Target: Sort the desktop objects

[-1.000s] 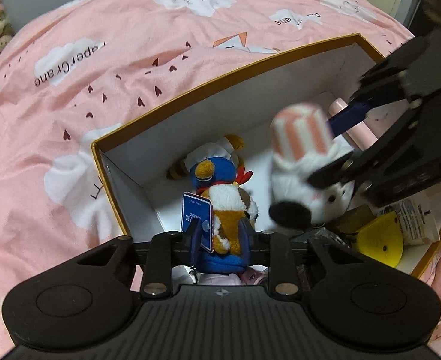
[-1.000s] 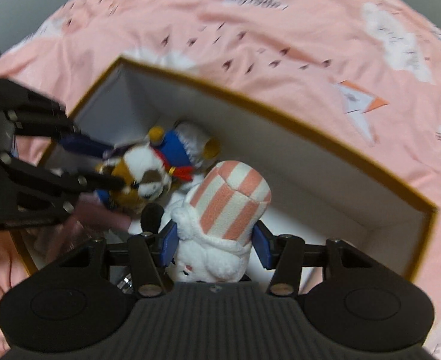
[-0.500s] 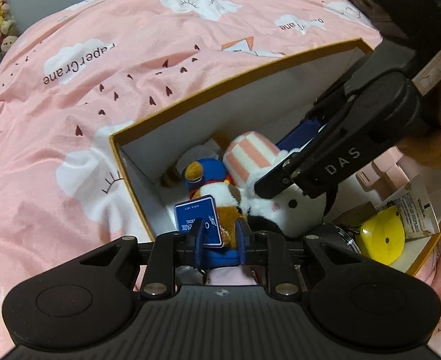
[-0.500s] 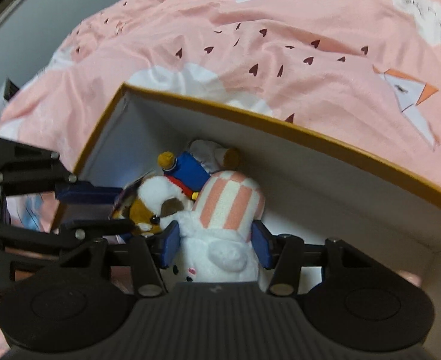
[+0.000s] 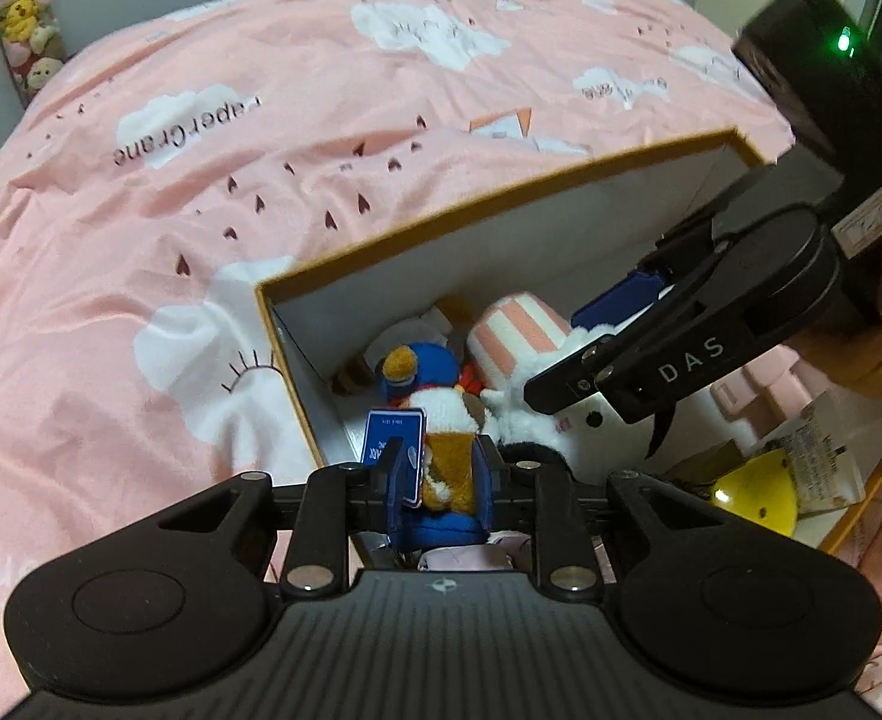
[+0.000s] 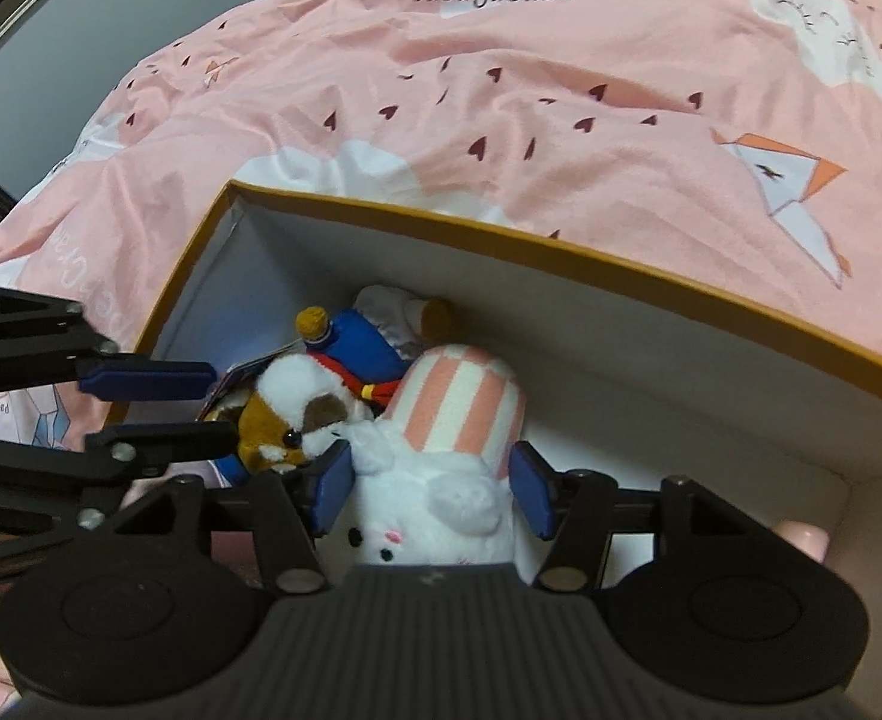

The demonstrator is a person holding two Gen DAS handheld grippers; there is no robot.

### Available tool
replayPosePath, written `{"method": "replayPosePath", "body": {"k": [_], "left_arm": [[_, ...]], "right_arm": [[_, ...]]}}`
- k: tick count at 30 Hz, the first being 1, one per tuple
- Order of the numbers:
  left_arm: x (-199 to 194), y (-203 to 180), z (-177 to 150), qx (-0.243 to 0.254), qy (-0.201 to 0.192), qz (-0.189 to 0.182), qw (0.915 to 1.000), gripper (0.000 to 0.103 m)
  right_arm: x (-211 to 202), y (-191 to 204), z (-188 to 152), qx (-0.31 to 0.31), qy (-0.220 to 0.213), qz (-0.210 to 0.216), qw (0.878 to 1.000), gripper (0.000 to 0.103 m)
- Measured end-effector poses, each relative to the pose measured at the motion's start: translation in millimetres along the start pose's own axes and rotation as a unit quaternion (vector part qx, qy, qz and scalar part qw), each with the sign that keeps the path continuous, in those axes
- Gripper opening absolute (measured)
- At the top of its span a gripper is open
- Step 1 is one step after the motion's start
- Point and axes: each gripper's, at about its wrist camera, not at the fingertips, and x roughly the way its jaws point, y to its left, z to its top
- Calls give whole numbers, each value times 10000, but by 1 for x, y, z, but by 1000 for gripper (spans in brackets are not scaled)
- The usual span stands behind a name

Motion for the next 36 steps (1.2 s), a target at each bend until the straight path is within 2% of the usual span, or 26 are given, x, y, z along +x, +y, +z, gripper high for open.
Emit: {"method": "replayPosePath", "body": {"k": [7,9,13,14,16,21,23,26,29,31,36], "left_arm": [[-41,-14,1,-8,-433,107,9990,30],[-54,-20,0,-12,-567,133,9983,34],[-82,-33,-4,-111,-969,225,9950,54],[-88,-35,-6,-145,-1062,251,9939,54],[-101,-42,-10,-270,-1227,343,9915,54],[-120,-58,-27,-592,-1723,701,9808,64],[-125,-66,-36,-762,-1961,840,9740,69],[-128,-76,-48,-996,-2169,849,9674,73],[-123,-85,-58,-1004,-2180,888,9667,73],[-118,-88,-66,-1031,-2142,929,9669,73],[-103,-92,-85,-1223,-2025,962,9668,75]], "right_arm": [[-44,10,-13,-10,-447,-258,9987,62],[-59,17,-20,-20,-623,-359,9974,63],[-92,37,-41,-88,-1072,-638,9921,65],[-100,43,-48,-91,-1198,-743,9900,66],[-116,53,-62,-77,-1463,-975,9844,67],[-150,80,-105,13,-2233,-1559,9622,69],[-158,87,-123,94,-2557,-1734,9510,73],[-163,94,-149,307,-2948,-1891,9362,80],[-161,96,-168,562,-3104,-2023,9271,81],[-157,95,-177,725,-3116,-2114,9236,85],[-139,89,-200,1021,-3152,-2382,9130,88]]}}
